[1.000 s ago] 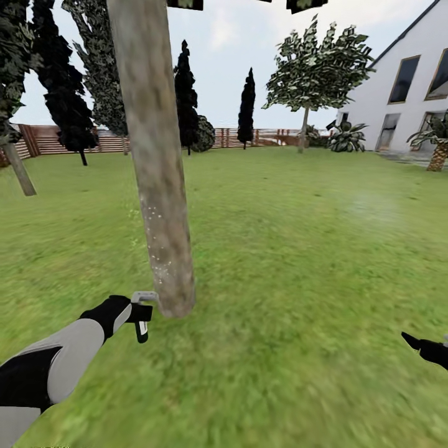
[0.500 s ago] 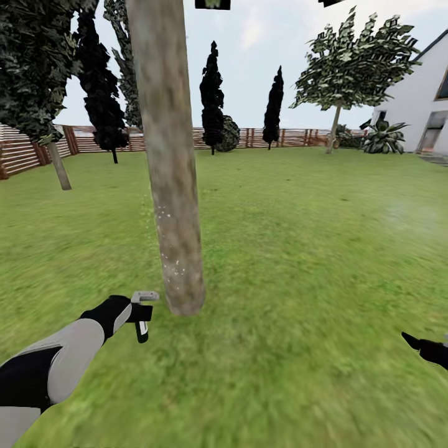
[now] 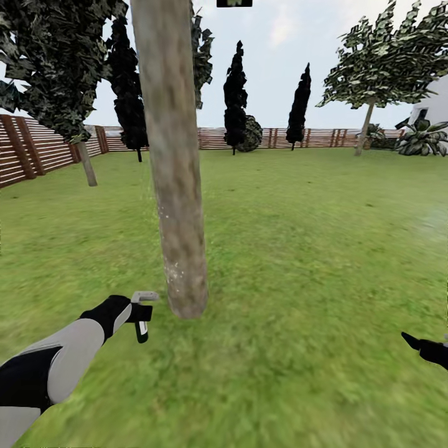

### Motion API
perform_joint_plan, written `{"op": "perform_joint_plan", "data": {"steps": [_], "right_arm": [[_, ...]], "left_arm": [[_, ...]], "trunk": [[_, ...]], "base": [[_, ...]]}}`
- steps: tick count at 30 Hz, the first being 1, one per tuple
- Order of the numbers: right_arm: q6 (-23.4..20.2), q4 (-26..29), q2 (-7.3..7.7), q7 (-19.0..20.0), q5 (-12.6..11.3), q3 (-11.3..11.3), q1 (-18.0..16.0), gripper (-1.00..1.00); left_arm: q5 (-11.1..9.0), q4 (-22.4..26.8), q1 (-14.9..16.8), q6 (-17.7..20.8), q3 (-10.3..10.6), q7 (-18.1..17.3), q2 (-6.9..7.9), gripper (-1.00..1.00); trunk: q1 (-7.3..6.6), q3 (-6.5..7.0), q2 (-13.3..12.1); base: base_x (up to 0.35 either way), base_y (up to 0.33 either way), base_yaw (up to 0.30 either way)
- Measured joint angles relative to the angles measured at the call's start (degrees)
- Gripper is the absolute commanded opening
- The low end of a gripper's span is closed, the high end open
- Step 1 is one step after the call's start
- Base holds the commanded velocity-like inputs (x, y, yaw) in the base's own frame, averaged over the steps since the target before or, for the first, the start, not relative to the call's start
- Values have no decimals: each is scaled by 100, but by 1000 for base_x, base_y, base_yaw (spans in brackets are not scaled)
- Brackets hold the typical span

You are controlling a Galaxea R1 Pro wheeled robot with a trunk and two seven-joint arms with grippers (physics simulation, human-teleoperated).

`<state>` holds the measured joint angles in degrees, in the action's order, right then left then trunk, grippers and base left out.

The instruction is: In the garden, pick up the pesticide atomizer on the floor and spray pesticide onto both trees until each tree trunk is fully covered.

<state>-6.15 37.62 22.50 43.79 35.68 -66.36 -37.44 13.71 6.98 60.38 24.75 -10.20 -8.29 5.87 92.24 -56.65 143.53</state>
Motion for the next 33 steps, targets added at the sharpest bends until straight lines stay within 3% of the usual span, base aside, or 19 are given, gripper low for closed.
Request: {"op": "perform_joint_plan", "data": {"steps": [14, 15, 17, 21, 25, 28, 33], "right_arm": [[3, 1, 0, 1, -5, -6, 0, 100], [2, 2, 0, -4, -4, -7, 0, 100], [0, 1, 0, -9, -8, -9, 0, 100], [0, 0, 0, -9, -6, -9, 0, 100], [0, 0, 0, -8, -9, -14, 0, 100], [0, 0, 7, -8, -9, -17, 0, 100], [0, 0, 9, -10, -9, -18, 0, 100]], "left_arm": [[14, 71, 2, 58, 10, 14, -13, -100], [13, 206, 2, 175, 8, 17, -44, -100], [43, 886, 3, 931, 23, 17, -70, -100], [40, 1966, 14, 1954, 34, 12, -110, -100], [26, 2851, 56, 3016, 68, 11, -399, -100], [57, 3116, 113, 3154, 124, 13, -491, -100], [86, 3145, 578, 3190, 211, 19, -511, -100]], "trunk": [[0, 0, 0], [0, 0, 0], [-1, 1, 0], [0, 0, 0], [-1, 1, 1], [0, 0, 0], [-1, 1, 1]], "base": [[2, -332, 97], [17, -331, 256], [45, -291, 215], [8, -44, 30], [0, -2, 1], [0, 0, 0], [0, 0, 0]]}}
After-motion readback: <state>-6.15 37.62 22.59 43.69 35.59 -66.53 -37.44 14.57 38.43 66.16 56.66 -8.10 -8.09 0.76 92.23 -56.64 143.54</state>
